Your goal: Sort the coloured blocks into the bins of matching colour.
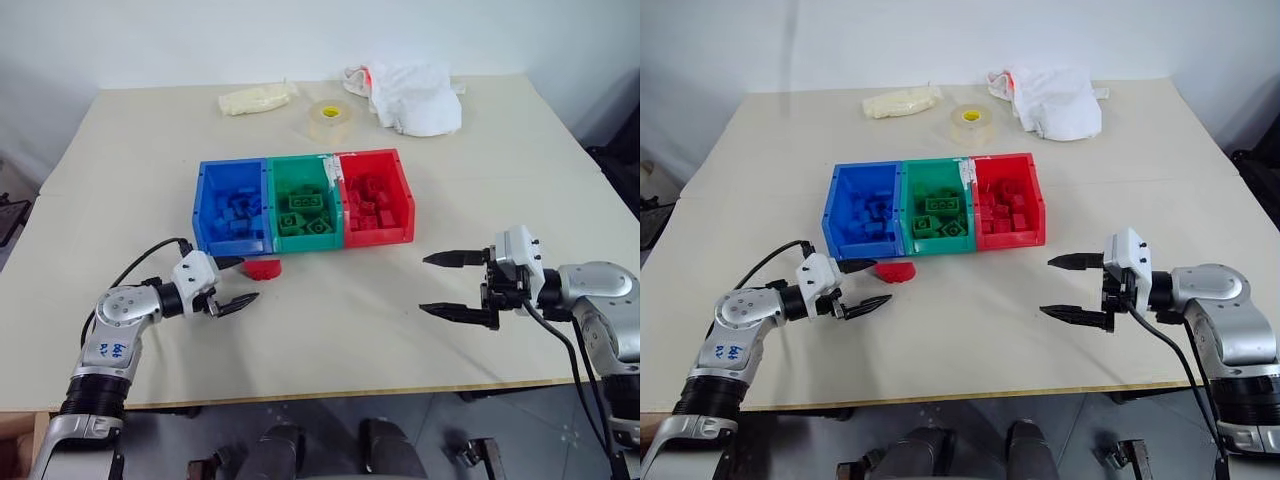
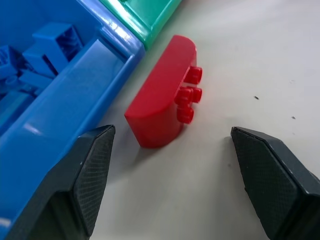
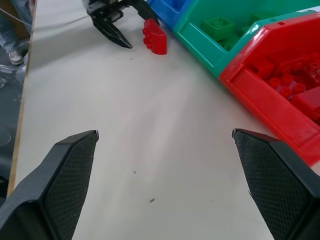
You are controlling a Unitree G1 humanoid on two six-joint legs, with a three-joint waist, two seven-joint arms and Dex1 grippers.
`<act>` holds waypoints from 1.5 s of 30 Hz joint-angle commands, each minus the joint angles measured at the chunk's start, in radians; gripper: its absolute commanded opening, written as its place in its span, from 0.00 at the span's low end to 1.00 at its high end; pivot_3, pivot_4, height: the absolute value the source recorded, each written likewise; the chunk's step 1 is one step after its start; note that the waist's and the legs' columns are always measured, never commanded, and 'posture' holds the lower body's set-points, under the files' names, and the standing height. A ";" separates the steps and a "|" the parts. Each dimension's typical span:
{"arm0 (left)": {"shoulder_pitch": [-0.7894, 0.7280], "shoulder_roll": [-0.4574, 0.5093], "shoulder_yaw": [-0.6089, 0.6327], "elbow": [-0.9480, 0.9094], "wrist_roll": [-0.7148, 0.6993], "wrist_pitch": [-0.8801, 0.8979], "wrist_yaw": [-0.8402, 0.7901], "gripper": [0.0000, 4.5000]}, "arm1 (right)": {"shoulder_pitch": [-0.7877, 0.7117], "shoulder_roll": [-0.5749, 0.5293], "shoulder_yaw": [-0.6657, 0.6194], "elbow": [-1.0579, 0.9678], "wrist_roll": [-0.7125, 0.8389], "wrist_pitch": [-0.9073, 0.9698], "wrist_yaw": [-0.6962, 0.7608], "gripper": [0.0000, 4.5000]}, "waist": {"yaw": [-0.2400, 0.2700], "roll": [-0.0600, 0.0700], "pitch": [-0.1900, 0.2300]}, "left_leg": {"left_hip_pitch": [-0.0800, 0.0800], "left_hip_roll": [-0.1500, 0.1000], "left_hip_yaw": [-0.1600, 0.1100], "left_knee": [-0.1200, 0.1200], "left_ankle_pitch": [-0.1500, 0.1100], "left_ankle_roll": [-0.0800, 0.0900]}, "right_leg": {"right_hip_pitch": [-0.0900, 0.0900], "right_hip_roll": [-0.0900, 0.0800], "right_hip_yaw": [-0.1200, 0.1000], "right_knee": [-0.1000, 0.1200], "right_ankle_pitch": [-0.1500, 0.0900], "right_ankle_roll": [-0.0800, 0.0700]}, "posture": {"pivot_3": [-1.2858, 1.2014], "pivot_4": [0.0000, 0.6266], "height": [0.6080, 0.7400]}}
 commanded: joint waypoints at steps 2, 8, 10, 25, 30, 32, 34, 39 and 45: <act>-0.051 -0.033 -0.034 0.054 0.005 -0.012 -0.017 0.88 | 0.029 -0.008 -0.041 -0.055 0.025 0.001 -0.024 1.00 | 0.006 0.000 0.000 | 0.000 0.000 0.000 0.001 0.000 0.000 | 0.000 0.000 -0.001 0.000 0.000 0.000 | 0.52 0.24 1.00; -0.083 -0.065 -0.048 0.071 -0.032 -0.007 -0.089 0.75 | 0.041 -0.008 -0.051 -0.063 0.025 -0.003 -0.044 1.00 | 0.002 0.000 0.000 | 0.000 -0.002 -0.001 0.001 0.000 0.001 | 0.001 0.000 0.000 0.000 0.000 0.001 | 0.52 0.24 1.00; -0.085 -0.065 -0.047 0.066 -0.042 0.001 -0.104 0.62 | 0.045 -0.009 -0.053 -0.065 0.026 -0.003 -0.049 1.00 | 0.001 0.000 0.000 | 0.000 -0.002 -0.001 0.000 0.000 0.001 | 0.000 0.000 0.000 0.000 0.000 0.001 | 0.52 0.24 1.00; -0.184 -0.084 -0.052 -0.176 -0.105 0.196 -0.105 0.21 | 0.089 -0.012 -0.089 -0.094 0.033 -0.013 -0.090 1.00 | 0.006 0.000 0.000 | 0.000 -0.001 -0.001 0.001 0.000 0.001 | 0.000 0.000 -0.001 0.000 0.000 0.001 | 0.52 0.24 1.00; -0.468 -0.198 -0.117 0.036 -0.002 0.200 -0.010 0.21 | 0.132 -0.006 -0.121 -0.139 0.039 -0.008 -0.130 1.00 | 0.012 -0.001 0.000 | -0.002 -0.003 -0.002 0.004 0.000 0.001 | 0.001 0.001 -0.002 0.000 0.001 0.002 | 0.52 0.24 1.00; -0.587 -0.269 -0.150 0.197 0.035 0.148 0.005 0.21 | 0.162 0.002 -0.137 -0.169 0.044 -0.006 -0.155 1.00 | 0.010 -0.001 0.000 | -0.002 -0.004 -0.002 0.004 0.000 0.001 | 0.002 0.001 -0.002 0.000 0.001 0.003 | 0.52 0.24 1.00; -0.668 -0.316 -0.166 0.331 0.064 0.088 0.011 0.21 | 0.191 0.009 -0.148 -0.201 0.050 -0.001 -0.179 1.00 | 0.009 -0.001 0.000 | -0.002 -0.004 -0.001 0.004 0.000 0.001 | 0.002 0.001 -0.002 -0.001 0.002 0.003 | 0.52 0.24 1.00; -0.846 -0.426 -0.162 0.642 0.107 -0.064 0.051 0.21 | 0.262 0.025 -0.183 -0.272 0.062 -0.005 -0.236 1.00 | -0.003 -0.004 0.002 | -0.002 -0.004 0.000 -0.001 0.001 0.002 | 0.000 0.001 -0.001 0.001 0.002 0.004 | 0.52 0.24 1.00; -0.957 -0.477 -0.153 0.837 0.157 -0.146 0.131 0.62 | 0.264 0.061 -0.208 -0.308 0.048 -0.023 -0.335 1.00 | 0.000 -0.005 0.002 | -0.003 -0.004 0.001 0.001 0.001 0.002 | -0.002 0.000 0.000 0.004 0.002 0.004 | 0.52 0.24 1.00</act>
